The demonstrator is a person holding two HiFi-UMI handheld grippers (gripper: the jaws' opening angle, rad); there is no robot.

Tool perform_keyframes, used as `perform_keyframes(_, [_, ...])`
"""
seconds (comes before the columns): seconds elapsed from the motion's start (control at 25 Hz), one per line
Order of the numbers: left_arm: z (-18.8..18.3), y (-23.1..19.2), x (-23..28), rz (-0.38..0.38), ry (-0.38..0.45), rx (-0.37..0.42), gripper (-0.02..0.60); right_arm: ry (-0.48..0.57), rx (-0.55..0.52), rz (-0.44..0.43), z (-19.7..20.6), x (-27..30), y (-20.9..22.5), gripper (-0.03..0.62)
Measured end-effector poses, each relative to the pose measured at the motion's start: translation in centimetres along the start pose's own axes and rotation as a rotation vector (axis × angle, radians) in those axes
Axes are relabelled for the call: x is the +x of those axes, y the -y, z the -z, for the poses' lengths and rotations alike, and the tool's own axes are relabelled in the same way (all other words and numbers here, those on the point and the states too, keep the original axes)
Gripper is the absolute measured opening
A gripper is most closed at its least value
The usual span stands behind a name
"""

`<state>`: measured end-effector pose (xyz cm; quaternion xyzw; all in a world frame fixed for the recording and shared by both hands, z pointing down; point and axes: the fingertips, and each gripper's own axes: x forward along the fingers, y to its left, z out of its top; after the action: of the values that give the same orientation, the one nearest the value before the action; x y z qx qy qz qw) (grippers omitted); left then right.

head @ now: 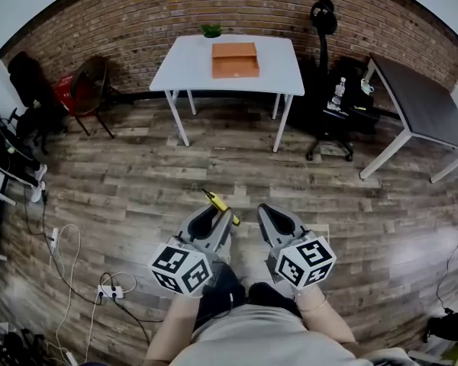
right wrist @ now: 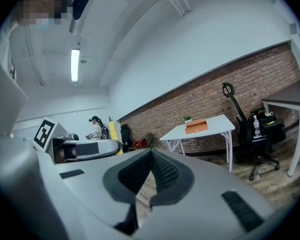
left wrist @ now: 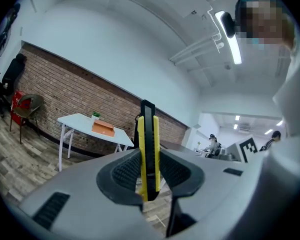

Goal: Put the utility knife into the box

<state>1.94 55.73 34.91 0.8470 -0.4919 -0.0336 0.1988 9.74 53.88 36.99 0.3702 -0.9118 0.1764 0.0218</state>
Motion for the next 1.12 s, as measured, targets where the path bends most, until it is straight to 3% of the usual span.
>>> perform_keyframes(0.24, [-1.1,-5.8,3.8,-0.02,-0.015,-0.018,0.114,0.006,-0.027,0.059,-1.6,5.3,3.7,-0.002])
perform_keyframes(0.64, [-9.1,-16.0,13.6,0.042,0.001,0.01,0.114,0.036,-0.043,0.16,-7.8,17.4,11.0,-0.002])
perform_keyframes(0.92, [-13.3,-22.6,18.1,0.094,-0.007,0.032,0.114,0.093,-0.047,0.19,-11.4,25.7,12.8,-0.002])
perform_keyframes(1.12, [-14.8,-26.3,20.1,0.093,-0.014,0.029,0.114,0.069,-0.052,0.174,-11.8,29.8,12.8,-0.002])
